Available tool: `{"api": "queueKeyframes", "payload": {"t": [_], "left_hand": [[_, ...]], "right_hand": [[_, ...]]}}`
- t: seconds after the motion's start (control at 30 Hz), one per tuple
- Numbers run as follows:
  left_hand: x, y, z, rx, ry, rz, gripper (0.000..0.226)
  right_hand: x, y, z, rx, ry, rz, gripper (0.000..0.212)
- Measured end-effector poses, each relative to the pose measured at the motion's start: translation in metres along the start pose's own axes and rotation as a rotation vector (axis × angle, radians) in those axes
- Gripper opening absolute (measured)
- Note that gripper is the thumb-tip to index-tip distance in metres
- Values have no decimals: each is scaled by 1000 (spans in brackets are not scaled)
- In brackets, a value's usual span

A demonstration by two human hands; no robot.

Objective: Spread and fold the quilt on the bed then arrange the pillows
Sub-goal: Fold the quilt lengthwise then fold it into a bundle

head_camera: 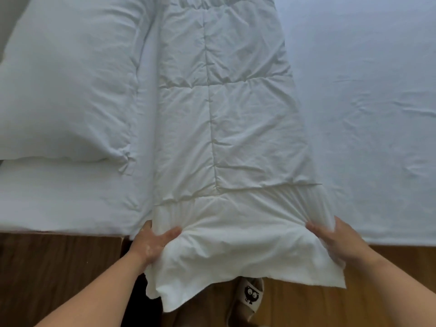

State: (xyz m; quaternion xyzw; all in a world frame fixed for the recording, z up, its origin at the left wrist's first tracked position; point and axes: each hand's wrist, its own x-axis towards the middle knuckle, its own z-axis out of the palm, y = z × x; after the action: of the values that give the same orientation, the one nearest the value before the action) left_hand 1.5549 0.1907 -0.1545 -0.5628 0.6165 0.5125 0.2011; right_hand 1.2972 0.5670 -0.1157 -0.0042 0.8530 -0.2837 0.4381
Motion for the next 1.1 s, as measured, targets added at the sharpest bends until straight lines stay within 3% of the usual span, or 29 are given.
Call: {"api": "queueKeyframes", "payload": {"t": [0.1, 0.2, 0.3, 0.43, 0.63, 0.73, 0.83, 0.93, 1.1], "left_hand": [[-20, 23, -8, 127, 79, -43, 113], [-22, 74, -7, 181, 238, 96, 97], [-3, 146, -5, 162, 383, 215, 84], [55, 229, -21, 143, 434, 154, 89], [83, 238, -40, 86, 562, 251, 50], [96, 220, -54, 113, 519, 130, 64], [127, 240, -61, 133, 331, 42, 80], [158, 299, -79, -6, 280, 169, 84], [238, 423, -96, -35, 401, 310, 97]], "right_hand": [[5, 10, -8, -121, -27, 46, 88], [14, -30, -24, -203, 76, -43, 112], [37, -88, -32, -237, 239, -286, 106], [97, -152, -34, -404, 346, -443, 102], [146, -151, 6, -485, 419, -394, 98], [138, -137, 32, -496, 426, -414, 91], [146, -149, 27, -513, 497, -440, 91], [181, -194, -2, -510, 618, -514, 99], [283, -330, -39, -565, 603, -629, 93]]}}
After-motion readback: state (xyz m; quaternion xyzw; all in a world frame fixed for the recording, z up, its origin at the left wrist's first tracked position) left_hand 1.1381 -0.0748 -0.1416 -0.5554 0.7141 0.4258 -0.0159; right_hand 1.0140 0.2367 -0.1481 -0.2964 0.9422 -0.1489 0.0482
